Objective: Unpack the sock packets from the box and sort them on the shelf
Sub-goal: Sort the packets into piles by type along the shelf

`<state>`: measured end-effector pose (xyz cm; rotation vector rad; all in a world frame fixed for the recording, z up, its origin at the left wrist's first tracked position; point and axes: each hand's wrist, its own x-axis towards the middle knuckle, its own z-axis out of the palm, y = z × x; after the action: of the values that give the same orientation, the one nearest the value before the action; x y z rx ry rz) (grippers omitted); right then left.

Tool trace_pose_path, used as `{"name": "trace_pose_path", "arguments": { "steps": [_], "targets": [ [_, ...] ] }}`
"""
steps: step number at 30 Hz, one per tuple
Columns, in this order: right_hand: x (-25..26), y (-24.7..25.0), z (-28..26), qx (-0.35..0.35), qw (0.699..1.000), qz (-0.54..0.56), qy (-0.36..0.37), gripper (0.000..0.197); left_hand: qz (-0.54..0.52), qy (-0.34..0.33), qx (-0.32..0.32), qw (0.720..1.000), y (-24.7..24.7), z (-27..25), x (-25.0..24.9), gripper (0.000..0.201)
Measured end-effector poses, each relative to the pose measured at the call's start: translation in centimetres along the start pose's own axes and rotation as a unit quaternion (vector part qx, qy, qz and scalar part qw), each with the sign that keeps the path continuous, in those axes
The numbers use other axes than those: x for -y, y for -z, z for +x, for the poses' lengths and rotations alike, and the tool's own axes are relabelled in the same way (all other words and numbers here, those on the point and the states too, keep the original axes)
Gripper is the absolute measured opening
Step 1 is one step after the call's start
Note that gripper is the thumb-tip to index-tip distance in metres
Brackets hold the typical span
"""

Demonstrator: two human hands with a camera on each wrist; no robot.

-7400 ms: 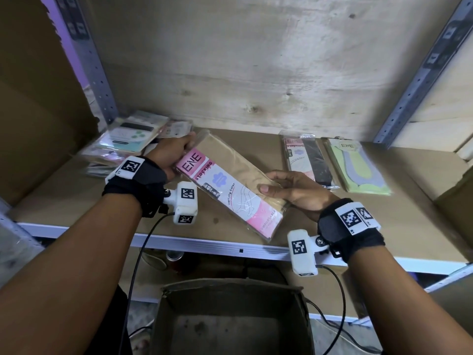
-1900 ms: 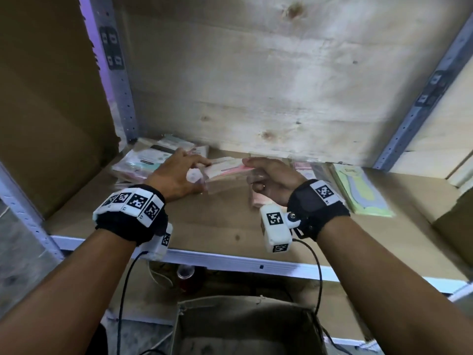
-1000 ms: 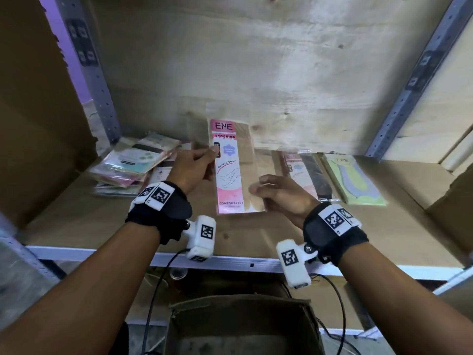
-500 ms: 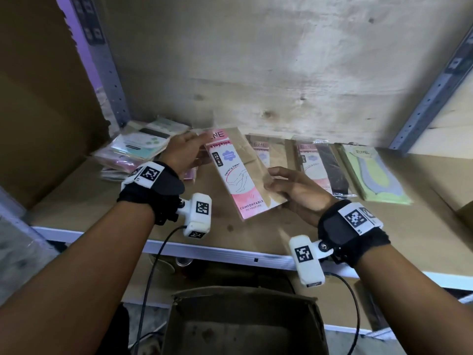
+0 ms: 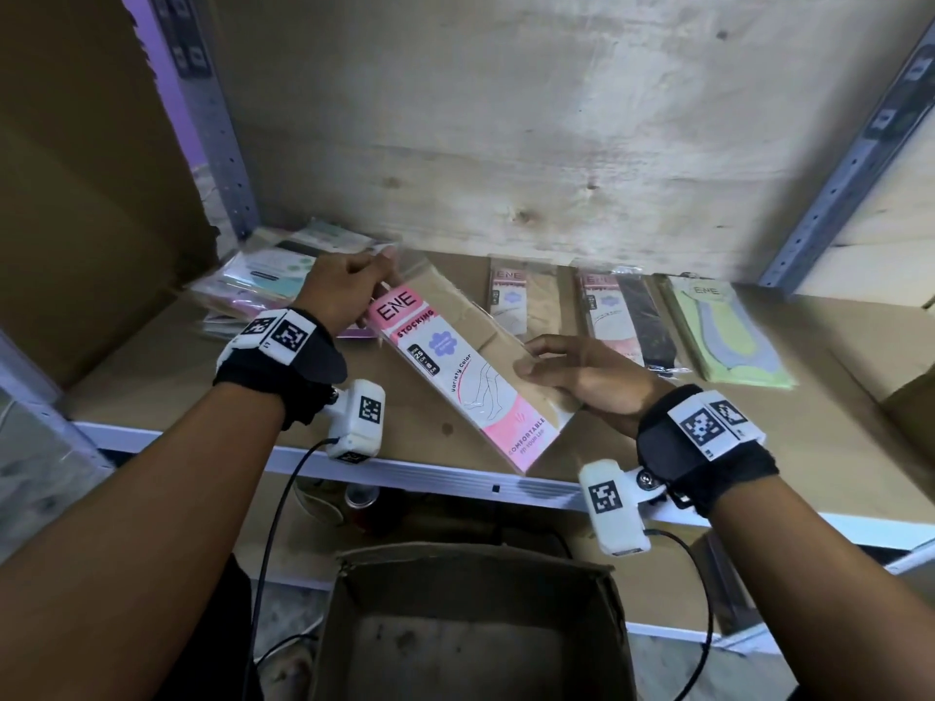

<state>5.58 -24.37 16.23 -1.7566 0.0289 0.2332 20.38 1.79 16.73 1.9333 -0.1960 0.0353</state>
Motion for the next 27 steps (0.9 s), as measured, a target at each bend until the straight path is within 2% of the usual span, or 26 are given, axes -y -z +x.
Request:
{"name": "trace_pose_path", "arguments": {
  "steps": [4, 8, 13, 19, 21, 24, 27],
  "targets": [
    [0.0, 0.5, -0.5, -0.001, 1.000, -0.005, 0.004, 0.009, 0.018, -0.003, -0.004, 1.000, -0.4, -0.1, -0.1, 0.049],
    [0.0, 1.3, -1.0, -0.017, 0.999, -0.036, -0.005, 0.008, 0.042, 0.000, 0.022, 0.999, -0.7, -0.2, -0.3, 0.046],
    [0.0, 2.5, -1.2, -0.043, 0.998, -0.045, -0.022, 0.010, -0.029, -0.001, 0.027, 0.999, -1.1, -0.5, -0.6, 0.056],
    [0.2, 3.8, -1.0, -0.054, 0.997, -0.044, -0.021, 0.030, -0.092, 0.047, 0.047, 0.994, -2.1, -0.6, -1.2, 0.043],
    [0.4, 4.0, -0.8, -0.062, 0.997, -0.038, -0.020, 0.033, -0.147, 0.061, 0.071, 0.985, -2.4, -0.8, -1.7, 0.035],
    [0.7, 4.1, -0.5, -0.060, 0.997, -0.038, -0.014, 0.020, -0.259, 0.075, 0.110, 0.957, -2.8, -1.1, -2.0, 0.021],
    [0.8, 4.5, -0.2, -0.048, 0.999, -0.022, -0.008, 0.017, -0.333, 0.094, 0.104, 0.932, -3.2, -0.8, -1.9, 0.033]
  ]
}}
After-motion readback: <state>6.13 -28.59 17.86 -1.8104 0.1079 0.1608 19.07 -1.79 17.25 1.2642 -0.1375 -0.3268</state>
